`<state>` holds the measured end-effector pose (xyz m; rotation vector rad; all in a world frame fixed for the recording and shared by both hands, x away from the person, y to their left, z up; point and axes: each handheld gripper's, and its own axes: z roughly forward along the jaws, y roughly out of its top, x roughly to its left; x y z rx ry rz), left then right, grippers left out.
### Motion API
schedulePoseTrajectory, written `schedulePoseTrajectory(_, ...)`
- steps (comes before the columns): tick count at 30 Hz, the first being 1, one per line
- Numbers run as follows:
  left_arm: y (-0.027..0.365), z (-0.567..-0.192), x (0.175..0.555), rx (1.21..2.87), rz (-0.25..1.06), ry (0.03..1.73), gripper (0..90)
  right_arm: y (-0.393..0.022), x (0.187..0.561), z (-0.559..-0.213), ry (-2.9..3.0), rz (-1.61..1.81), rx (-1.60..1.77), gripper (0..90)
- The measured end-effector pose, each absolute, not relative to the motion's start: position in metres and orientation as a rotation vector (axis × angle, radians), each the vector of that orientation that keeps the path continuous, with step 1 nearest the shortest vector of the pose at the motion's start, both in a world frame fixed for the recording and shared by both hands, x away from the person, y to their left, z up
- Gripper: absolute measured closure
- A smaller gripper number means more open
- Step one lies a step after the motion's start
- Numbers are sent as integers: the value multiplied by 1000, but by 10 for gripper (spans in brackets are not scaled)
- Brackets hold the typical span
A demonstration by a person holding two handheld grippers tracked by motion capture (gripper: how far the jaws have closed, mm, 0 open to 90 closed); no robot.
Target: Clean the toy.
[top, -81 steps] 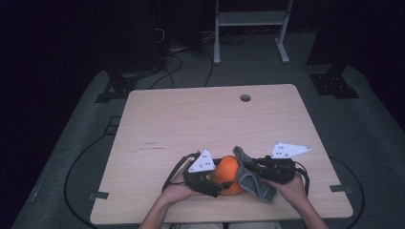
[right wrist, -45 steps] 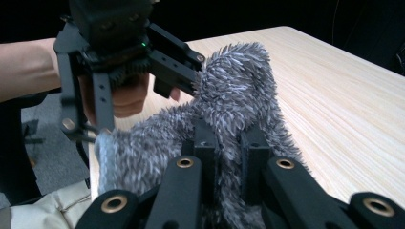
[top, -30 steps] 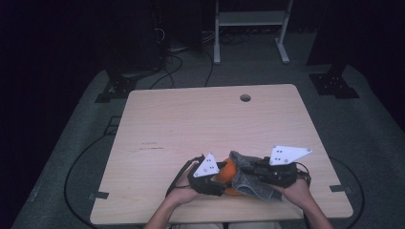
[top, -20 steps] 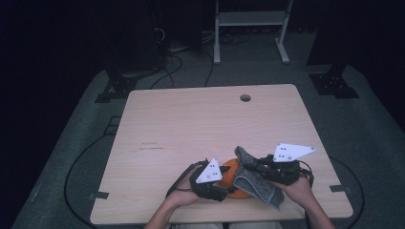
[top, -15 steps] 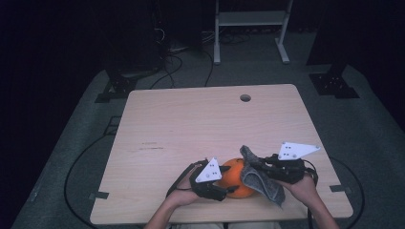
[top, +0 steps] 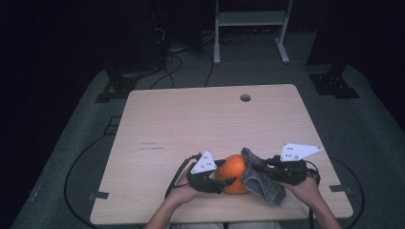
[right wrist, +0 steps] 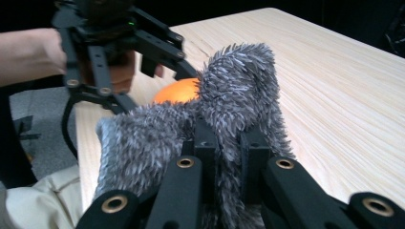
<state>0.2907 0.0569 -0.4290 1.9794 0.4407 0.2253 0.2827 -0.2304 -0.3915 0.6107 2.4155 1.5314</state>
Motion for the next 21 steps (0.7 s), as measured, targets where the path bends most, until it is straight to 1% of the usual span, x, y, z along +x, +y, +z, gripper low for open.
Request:
schedulePoseTrajectory(8, 46, -428, 281, 2018, 281, 380, 344, -209, 276, -383, 2425, 1526, 524, 806)
schedulePoseTrajectory(13, 42, -427, 276, 2037, 288, 328, 350, -217, 281, -384, 2373, 1534, 587, 806)
schedulePoseTrajectory(16, 43, -426, 277, 2035, 283, 309, 330, -222, 283, -386, 2370, 1537, 609, 806)
schedulePoseTrajectory(17, 45, -426, 279, 2022, 272, 309, 272, -226, 285, -388, 2370, 1550, 626, 806)
schedulePoseTrajectory(19, 46, -426, 283, 2026, 265, 335, 186, -228, 286, -390, 2379, 1558, 630, 806)
schedulePoseTrajectory(21, 46, -430, 288, 2031, 226, 354, 138, -228, 285, -389, 2393, 1555, 616, 806)
